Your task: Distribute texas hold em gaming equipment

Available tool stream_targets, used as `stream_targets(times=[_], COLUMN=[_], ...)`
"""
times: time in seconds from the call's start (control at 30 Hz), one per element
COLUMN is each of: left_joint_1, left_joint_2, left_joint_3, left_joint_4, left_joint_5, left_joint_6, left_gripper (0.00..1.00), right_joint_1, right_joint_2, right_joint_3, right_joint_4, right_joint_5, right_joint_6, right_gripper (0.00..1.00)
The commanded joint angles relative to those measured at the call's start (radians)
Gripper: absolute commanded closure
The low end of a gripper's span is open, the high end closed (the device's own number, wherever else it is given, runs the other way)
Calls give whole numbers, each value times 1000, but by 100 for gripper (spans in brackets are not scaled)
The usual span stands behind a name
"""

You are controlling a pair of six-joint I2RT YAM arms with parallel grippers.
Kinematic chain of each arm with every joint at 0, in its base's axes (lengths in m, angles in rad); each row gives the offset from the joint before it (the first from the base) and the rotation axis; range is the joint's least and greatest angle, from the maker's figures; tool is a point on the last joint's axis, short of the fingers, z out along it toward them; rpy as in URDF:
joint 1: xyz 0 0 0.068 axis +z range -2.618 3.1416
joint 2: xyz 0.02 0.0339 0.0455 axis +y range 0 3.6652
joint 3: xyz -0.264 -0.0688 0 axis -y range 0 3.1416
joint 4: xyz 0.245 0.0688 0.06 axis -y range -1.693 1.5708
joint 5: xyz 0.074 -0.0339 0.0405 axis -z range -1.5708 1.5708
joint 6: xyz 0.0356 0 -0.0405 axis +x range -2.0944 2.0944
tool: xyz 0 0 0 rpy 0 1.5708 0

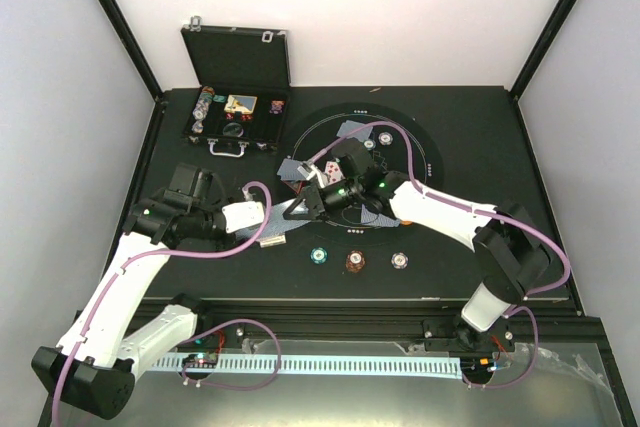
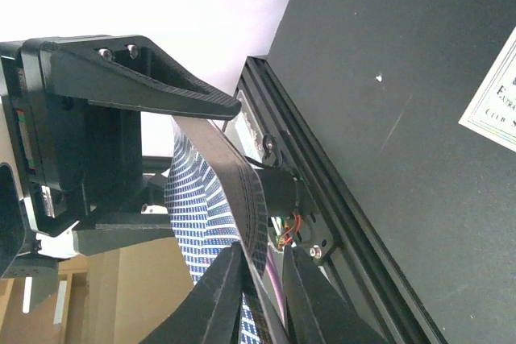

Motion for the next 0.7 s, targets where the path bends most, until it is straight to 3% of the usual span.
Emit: stream_targets(times=[0.0,0.23,0.37,0.53,0.67], left_joint_1=[5,5,5,5,5], left_joint_2=[-14,-16,-16,-16,-19], left_joint_3=[34,31,32,29,26], left_joint_4=[2,1,3,4,2], left_joint_5=[26,24,25,22,16], left_joint_6=[-8,-6,-6,-6,-3], left_gripper=[98,98,99,98,98], right_joint_1=[-11,-29,-58,-93,-161], right_joint_2=[-11,-24,-40,-62,-74], right_joint_3=[-1,9,10,36,104], right_joint_4=[-77,-130,-163,-229,-374], right_joint_5=[40,45,47,55,143], right_joint_6=[-22,-54,-78,-130,-272], right_gripper=[83,89,99,99,99])
